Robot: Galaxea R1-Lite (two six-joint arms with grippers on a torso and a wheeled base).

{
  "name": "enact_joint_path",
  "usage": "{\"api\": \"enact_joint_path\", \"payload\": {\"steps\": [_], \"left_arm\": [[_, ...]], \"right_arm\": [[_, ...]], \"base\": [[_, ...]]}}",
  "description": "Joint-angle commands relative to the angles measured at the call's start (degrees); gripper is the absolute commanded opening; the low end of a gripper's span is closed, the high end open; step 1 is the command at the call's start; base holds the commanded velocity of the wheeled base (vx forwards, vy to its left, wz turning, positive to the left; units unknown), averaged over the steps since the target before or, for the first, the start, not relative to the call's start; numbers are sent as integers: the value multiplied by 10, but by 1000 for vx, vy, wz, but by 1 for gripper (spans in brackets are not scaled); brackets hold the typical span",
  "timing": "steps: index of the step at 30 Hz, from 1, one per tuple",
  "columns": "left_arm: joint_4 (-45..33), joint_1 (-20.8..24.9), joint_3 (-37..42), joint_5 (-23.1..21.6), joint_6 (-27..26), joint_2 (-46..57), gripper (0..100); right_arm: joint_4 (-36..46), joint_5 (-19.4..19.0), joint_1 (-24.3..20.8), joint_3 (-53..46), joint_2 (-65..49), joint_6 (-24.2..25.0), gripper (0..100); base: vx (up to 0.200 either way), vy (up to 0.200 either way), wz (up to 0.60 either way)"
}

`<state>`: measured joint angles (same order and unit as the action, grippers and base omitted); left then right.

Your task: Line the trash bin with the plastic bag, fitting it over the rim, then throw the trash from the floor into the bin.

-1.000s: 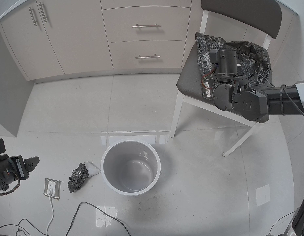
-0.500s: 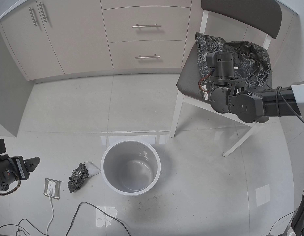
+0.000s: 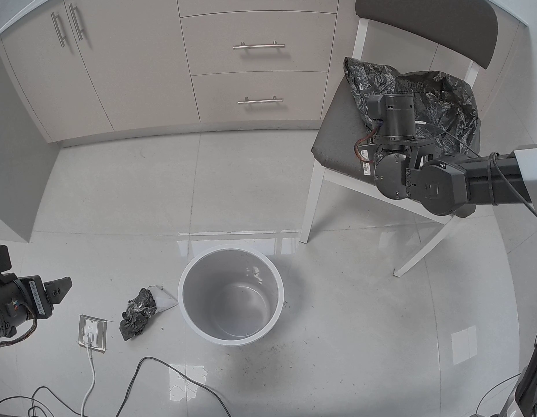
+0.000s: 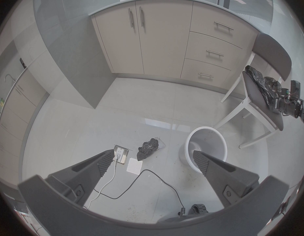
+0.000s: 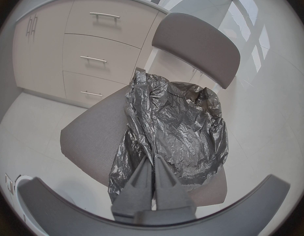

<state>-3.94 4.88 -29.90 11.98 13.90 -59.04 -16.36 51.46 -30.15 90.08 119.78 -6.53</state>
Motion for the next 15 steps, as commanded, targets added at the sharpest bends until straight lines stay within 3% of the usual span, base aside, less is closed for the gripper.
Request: {"api": "enact_joint_path", "payload": {"steps": [1,8,13,14,15], "left_arm": [[0,0,0,-1,0,2,100],[6,2,1,-13,1,1,100],[44,2,19,-44,-1,2,100],[44,2,19,-44,-1,2,100],[60,1,24,-52,-1,1,100]], "right_arm": [[1,-11,15,0,-18,11,0],[5,-72,55,3,-38,78,0],[59,-137,105,3,-38,190,0],[59,-137,105,3,-38,190,0],[109,-196,120,5,-46,264,0]], "base": [[0,0,0],[0,0,0],[0,0,0],[0,0,0],[0,0,0]]}}
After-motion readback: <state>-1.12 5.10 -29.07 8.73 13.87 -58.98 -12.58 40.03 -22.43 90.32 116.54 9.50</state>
